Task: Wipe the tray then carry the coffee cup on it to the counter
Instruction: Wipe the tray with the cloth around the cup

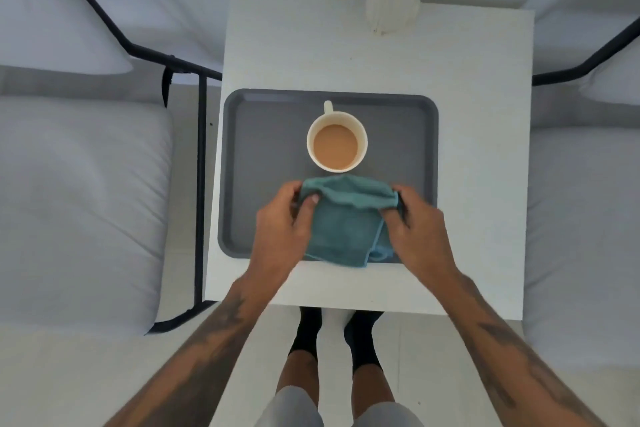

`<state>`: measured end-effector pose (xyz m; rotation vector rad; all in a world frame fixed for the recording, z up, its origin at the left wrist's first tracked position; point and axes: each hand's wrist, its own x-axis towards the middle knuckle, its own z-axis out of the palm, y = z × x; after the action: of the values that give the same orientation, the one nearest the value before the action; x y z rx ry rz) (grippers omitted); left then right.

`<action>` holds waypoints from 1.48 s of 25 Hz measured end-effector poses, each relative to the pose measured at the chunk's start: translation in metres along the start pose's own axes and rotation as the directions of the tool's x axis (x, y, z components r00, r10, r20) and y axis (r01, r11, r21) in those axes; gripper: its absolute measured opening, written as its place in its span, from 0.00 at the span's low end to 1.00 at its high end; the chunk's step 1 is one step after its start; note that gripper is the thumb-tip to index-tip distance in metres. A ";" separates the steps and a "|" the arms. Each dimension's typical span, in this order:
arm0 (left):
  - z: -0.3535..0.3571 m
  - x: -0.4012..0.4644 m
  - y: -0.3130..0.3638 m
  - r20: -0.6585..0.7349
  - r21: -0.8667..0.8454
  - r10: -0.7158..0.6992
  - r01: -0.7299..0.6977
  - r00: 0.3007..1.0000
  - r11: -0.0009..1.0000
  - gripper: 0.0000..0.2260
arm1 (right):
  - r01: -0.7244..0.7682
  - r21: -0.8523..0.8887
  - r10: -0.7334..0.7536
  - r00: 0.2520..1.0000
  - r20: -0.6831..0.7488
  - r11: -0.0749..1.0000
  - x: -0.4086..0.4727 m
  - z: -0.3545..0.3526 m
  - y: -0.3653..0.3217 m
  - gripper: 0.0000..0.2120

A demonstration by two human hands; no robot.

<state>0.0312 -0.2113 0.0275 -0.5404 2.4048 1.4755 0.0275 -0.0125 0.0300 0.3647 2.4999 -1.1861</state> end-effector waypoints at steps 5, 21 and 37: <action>0.028 -0.006 -0.030 -0.124 0.384 0.198 -0.137 0.972 0.913 0.14 | 0.020 -0.197 -0.059 0.980 -0.192 0.980 0.025 0.011 0.024 0.18; 0.036 0.003 -0.093 0.257 0.799 0.254 -0.353 0.932 0.487 0.25 | 0.354 -0.675 -0.425 0.903 0.065 0.648 0.022 0.014 0.105 0.24; 0.063 0.007 -0.072 0.300 0.777 0.289 -0.409 0.909 0.478 0.26 | 0.367 -0.562 -0.408 0.911 0.058 0.741 0.024 0.019 0.110 0.24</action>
<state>0.0590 -0.1863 -0.0608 0.2989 2.8105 0.2498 0.0507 0.0425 -0.0670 -0.2993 2.9199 -0.4862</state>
